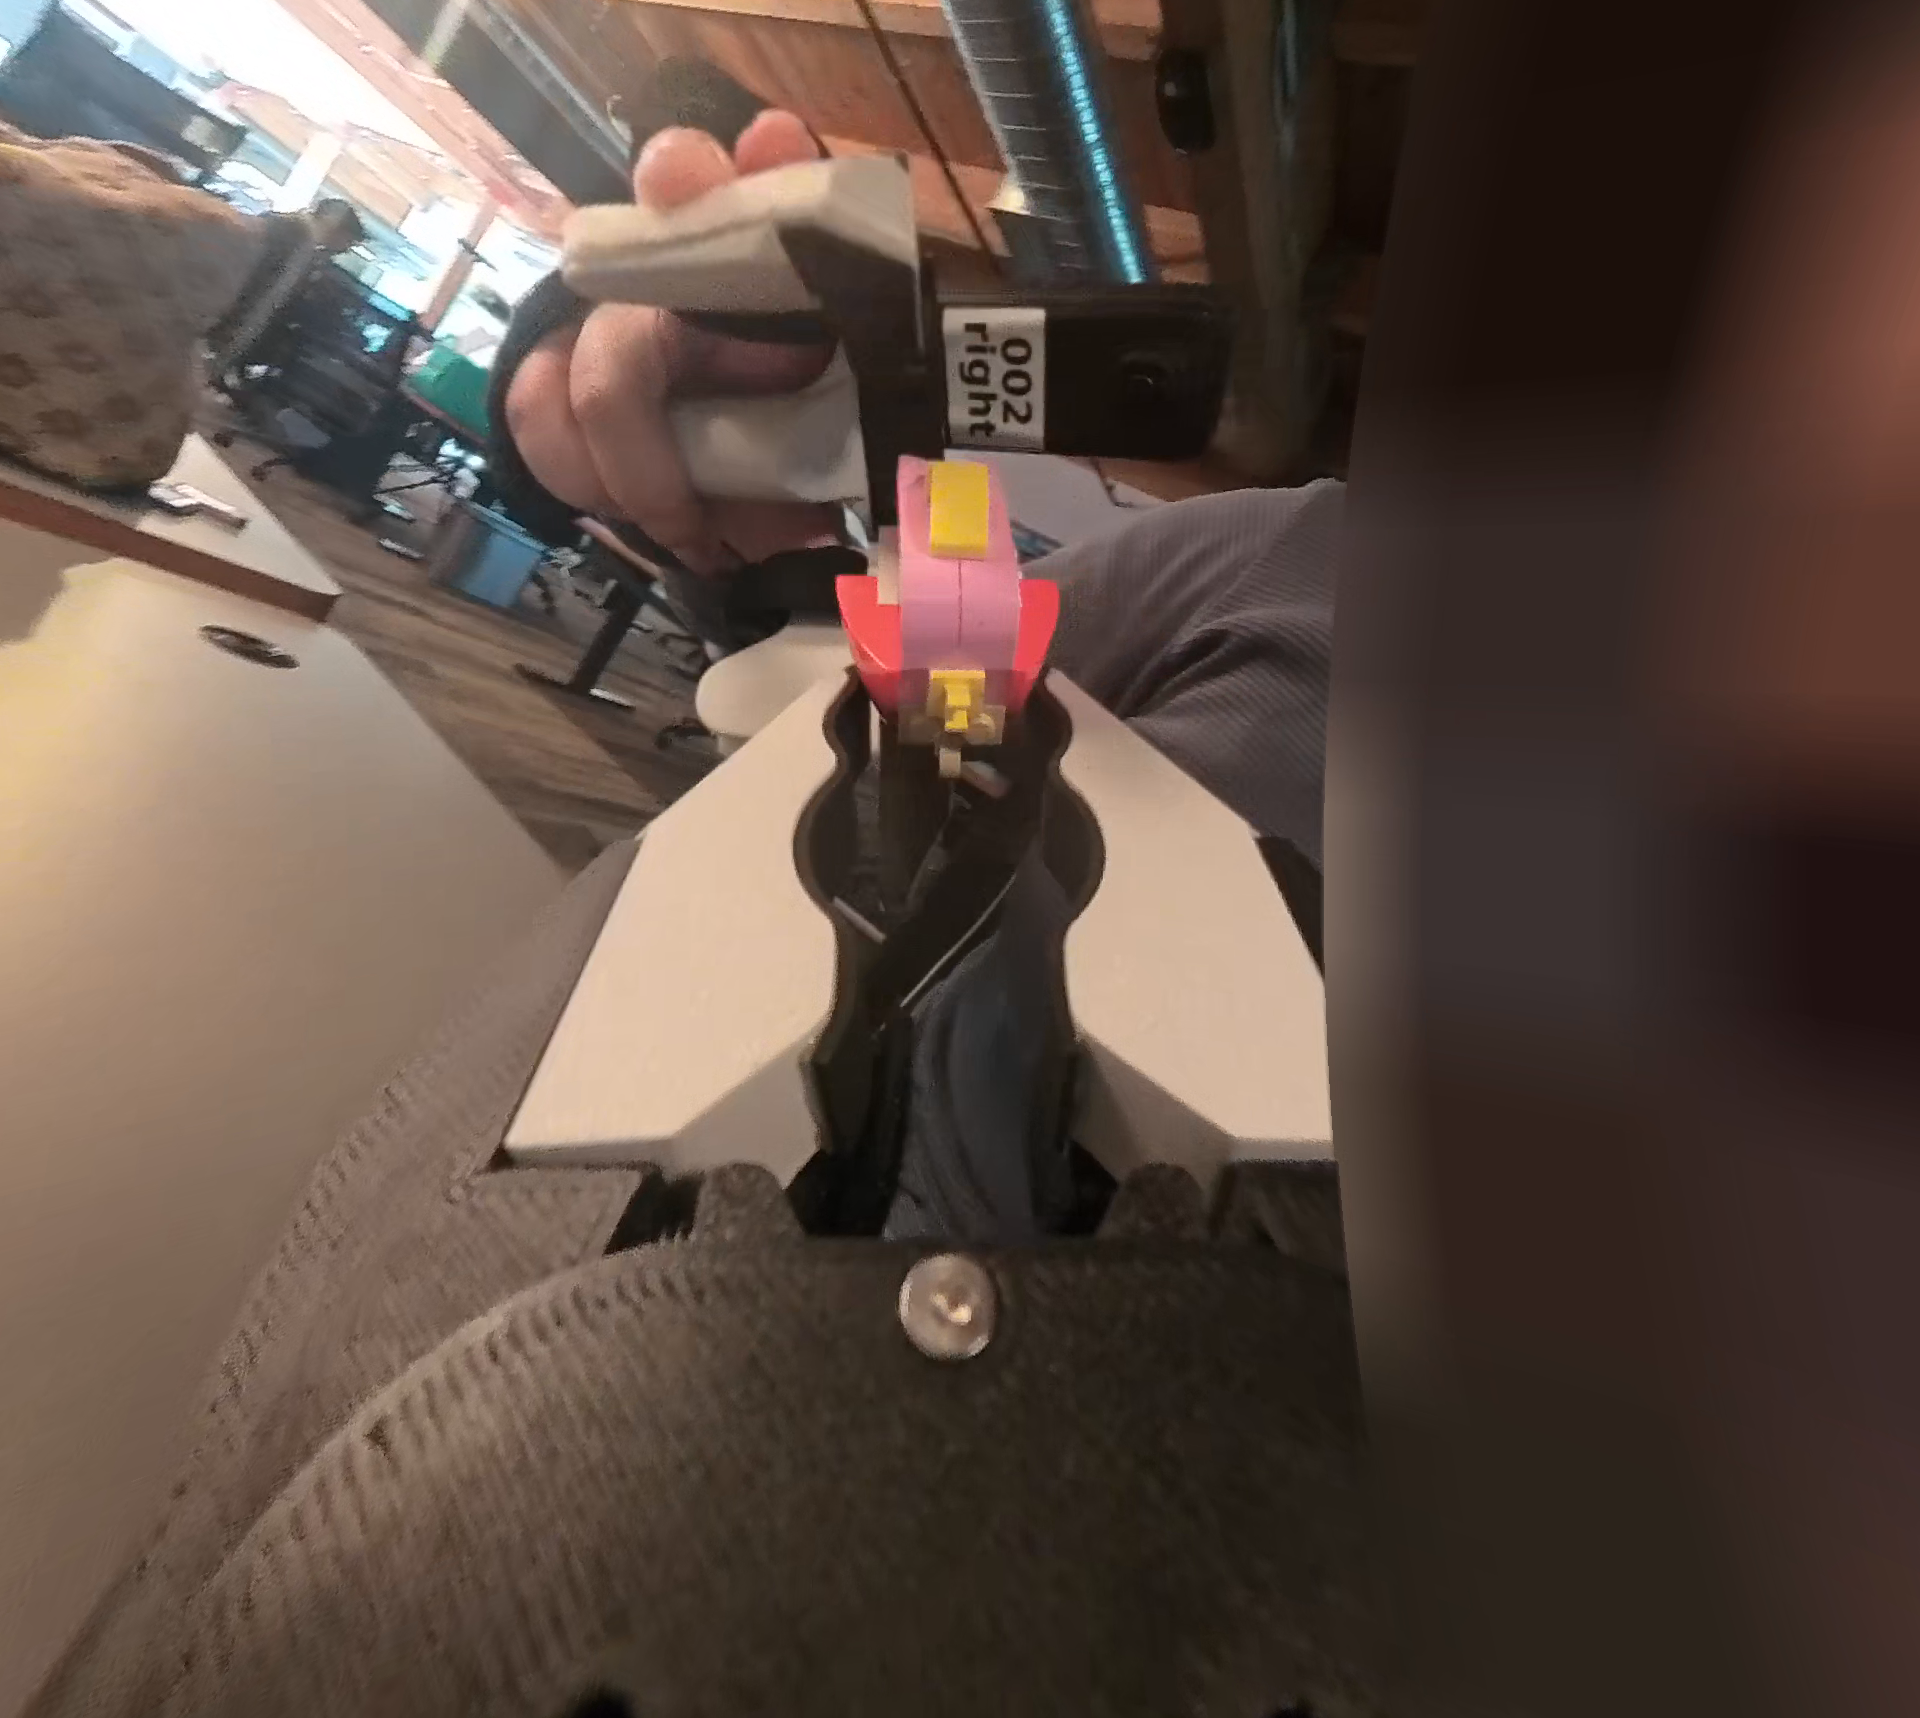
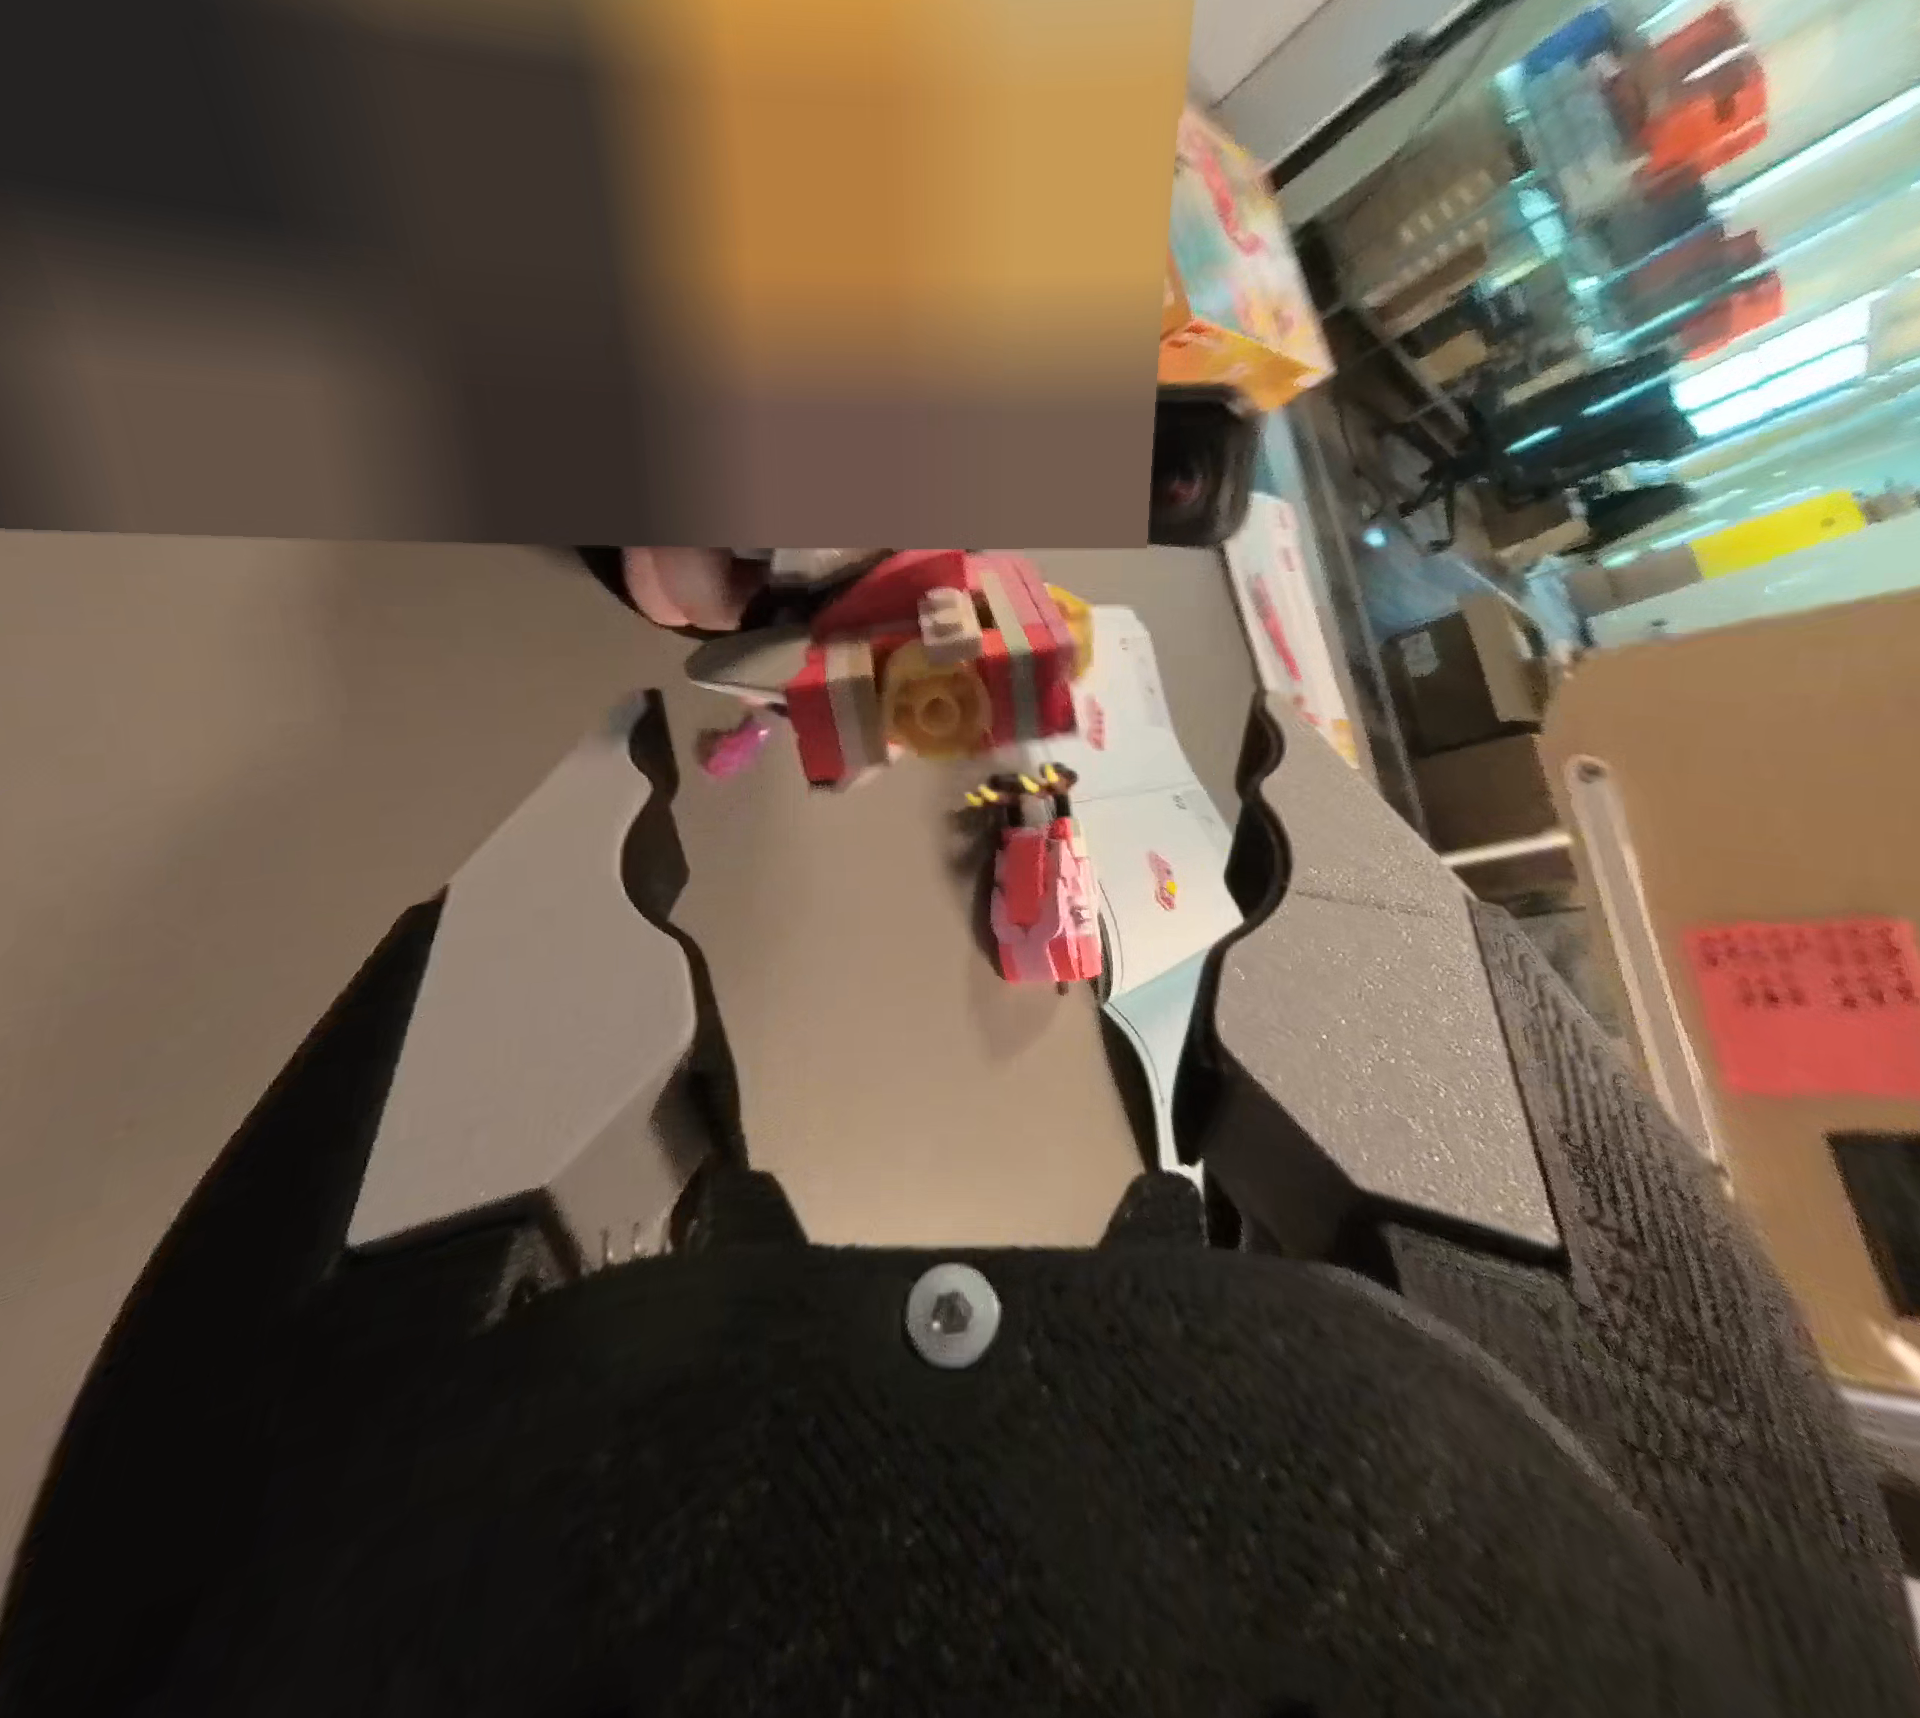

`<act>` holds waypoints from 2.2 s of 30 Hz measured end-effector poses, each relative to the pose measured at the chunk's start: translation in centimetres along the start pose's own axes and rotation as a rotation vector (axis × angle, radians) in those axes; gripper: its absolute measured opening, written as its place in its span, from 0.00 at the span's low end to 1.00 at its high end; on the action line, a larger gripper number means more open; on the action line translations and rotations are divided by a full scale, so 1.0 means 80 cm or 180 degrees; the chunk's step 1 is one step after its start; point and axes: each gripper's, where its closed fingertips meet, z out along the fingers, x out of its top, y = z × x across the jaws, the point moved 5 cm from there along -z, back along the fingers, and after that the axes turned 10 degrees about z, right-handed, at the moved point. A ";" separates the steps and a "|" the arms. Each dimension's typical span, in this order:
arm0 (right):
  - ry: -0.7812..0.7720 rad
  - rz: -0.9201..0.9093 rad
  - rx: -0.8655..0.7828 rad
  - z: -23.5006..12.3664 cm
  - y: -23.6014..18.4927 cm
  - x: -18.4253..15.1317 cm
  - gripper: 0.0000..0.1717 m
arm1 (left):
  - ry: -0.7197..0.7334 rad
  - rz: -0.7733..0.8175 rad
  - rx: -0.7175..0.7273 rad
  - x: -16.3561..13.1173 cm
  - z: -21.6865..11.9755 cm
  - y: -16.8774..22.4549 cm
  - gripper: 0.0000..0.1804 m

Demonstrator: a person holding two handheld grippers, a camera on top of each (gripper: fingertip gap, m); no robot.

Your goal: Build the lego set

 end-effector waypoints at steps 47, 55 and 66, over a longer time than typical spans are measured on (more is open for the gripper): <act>0.2072 0.1491 -0.3698 -0.109 0.207 -0.225 0.33 | -0.2186 0.0752 0.4230 0.074 -0.052 -0.148 0.19; 0.2140 0.1668 -0.3716 -0.117 0.210 -0.235 0.31 | -0.3115 0.0622 0.4369 0.095 -0.055 -0.297 0.09; 0.2167 0.1811 -0.3655 -0.115 0.212 -0.240 0.30 | -0.3663 0.0072 0.3991 0.078 -0.067 -0.364 0.12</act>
